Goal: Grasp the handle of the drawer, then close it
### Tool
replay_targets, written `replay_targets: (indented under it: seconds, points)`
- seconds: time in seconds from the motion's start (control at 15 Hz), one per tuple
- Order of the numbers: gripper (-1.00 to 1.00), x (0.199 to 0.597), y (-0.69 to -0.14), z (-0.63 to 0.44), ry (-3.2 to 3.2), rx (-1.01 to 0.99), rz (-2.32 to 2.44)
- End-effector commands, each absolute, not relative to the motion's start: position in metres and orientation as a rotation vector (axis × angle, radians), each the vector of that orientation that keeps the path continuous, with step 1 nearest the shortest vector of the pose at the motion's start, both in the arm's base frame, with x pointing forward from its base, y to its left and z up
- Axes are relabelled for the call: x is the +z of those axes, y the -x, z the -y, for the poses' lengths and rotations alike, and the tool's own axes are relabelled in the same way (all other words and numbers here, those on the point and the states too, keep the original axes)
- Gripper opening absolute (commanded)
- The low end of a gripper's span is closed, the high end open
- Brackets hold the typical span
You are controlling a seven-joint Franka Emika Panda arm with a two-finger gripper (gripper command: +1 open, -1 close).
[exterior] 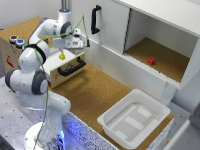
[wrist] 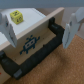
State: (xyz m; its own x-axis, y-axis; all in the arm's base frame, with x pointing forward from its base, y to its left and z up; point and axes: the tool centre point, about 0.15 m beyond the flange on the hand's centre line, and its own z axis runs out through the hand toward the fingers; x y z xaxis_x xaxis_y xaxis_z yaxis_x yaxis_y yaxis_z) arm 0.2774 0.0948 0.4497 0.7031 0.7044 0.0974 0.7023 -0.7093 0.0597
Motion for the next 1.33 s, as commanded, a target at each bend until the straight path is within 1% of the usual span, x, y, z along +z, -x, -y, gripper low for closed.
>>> replay_targets:
  seconds: [0.0,0.13,0.2,0.33,0.47,0.6,0.8,0.87,0.93,1.0,1.13,1.27]
  points:
    - [1.0,0.438,-0.267,-0.073,-2.873,0.292,-1.16]
    - [1.0,0.438,-0.267,-0.073,-2.873,0.292,-1.16]
    - [1.0,0.45,-0.269,-0.087,-2.89,0.207,-1.201]
    - [1.0,0.459,-0.285,-0.093,-2.969,0.12,-1.233]
    - [1.0,0.46,-0.305,-0.095,-3.183,-0.068,-1.075]
    - [1.0,0.456,-0.312,-0.095,-3.3,-0.168,-0.899]
    - [1.0,0.442,-0.323,-0.086,-3.395,-0.263,-0.442]
    - [1.0,0.436,-0.326,-0.083,-3.357,-0.224,-0.298]
    - [1.0,0.429,-0.328,-0.08,-3.375,-0.247,-0.171]
    - [1.0,0.423,-0.331,-0.08,-3.362,-0.224,-0.081]
    - [1.0,0.412,-0.336,-0.087,-3.377,-0.179,-0.027]
    - [1.0,0.395,-0.343,-0.095,-3.372,-0.135,-0.112]
